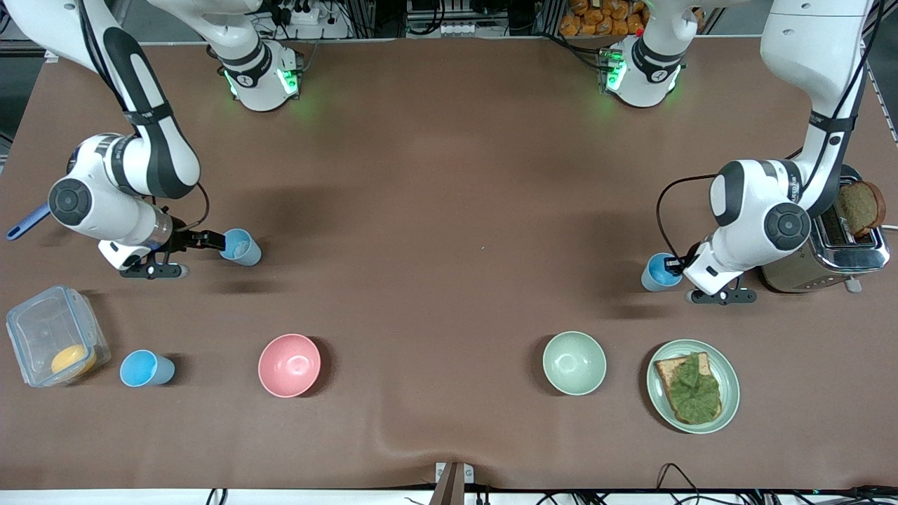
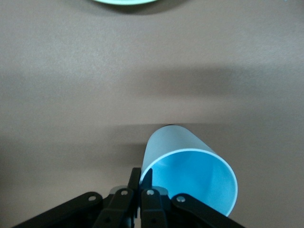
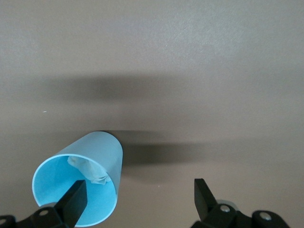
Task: Stack blue cups with both arms
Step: 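Close the right gripper and the left gripper around the blue cups, then carry both blue cups toward the middle of the table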
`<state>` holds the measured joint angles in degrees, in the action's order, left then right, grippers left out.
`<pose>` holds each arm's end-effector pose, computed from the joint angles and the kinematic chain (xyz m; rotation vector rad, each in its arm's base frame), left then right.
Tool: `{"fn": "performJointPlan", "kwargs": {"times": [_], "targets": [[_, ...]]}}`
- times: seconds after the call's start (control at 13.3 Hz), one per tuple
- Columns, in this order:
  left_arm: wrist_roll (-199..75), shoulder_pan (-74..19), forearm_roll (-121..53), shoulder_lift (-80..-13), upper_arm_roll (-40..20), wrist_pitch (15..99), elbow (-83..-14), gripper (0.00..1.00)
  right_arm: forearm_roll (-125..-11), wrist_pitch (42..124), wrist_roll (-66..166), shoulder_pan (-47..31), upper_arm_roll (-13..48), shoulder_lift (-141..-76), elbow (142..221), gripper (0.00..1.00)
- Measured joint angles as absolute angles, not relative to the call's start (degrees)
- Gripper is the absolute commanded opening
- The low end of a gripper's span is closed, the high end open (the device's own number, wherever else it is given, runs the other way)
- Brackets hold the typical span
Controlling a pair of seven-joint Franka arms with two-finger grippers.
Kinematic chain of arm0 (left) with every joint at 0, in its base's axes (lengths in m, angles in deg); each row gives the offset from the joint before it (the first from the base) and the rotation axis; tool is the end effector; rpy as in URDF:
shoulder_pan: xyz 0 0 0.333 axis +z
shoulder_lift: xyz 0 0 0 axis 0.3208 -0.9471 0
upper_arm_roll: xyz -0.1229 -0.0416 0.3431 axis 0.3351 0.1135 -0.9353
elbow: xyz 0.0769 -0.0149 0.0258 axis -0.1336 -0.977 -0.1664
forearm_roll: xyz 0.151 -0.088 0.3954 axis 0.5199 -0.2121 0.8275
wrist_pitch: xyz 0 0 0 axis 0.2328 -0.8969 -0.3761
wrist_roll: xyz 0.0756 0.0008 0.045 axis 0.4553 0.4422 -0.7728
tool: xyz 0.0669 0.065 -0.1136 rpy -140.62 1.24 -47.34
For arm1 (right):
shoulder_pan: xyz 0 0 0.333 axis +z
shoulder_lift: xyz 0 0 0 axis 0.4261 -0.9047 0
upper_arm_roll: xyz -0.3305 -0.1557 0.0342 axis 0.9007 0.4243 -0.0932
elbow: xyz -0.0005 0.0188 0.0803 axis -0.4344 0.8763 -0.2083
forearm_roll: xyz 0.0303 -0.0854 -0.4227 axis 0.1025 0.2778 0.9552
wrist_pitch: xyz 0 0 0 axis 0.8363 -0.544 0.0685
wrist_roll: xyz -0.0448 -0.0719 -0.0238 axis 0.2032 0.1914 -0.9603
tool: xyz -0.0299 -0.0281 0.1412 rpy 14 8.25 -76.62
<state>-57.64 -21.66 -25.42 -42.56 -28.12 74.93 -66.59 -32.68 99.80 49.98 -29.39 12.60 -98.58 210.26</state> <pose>0.6247 -0.0319 0.2181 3.1356 -0.0113 -0.1285 0.5614 -0.0450 0.2317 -3.1053 0.0153 0.2368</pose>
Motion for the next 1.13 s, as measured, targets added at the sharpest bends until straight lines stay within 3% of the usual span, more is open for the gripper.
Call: {"fn": "performJointPlan", "kwargs": {"times": [0.3,0.45,0.53,0.75,0.83,1.13], "targets": [[-57.6,-21.7,-25.4,-40.5,-26.4,74.4,-63.9,0.0,-33.4,100.2,50.0,-29.4,12.5,-98.7,211.6,1.0],[-57.6,-21.8,-25.4,-38.8,-24.8,69.0,-60.6,0.0,-33.8,101.4,50.0,-29.4,12.3,-98.7,212.7,0.96],[-57.9,-21.9,-25.4,-38.2,-24.0,64.9,-58.0,0.0,-34.2,101.7,50.0,-29.4,12.1,-98.7,213.1,0.77],[-58.9,-22.3,-25.4,-38.0,-23.2,56.7,-51.1,0.0,-35.5,101.7,50.0,-29.2,11.8,-98.7,213.2,0.05],[-58.9,-22.3,-25.4,-38.0,-23.0,55.9,-50.1,0.0,-36.0,101.7,50.0,-29.1,11.7,-98.7,213.2,0.0],[-58.9,-22.2,-25.4,-37.9,-22.1,51.7,-46.9,0.0,-38.8,101.7,49.9,-27.5,11.4,-98.7,213.3,0.0]]}}
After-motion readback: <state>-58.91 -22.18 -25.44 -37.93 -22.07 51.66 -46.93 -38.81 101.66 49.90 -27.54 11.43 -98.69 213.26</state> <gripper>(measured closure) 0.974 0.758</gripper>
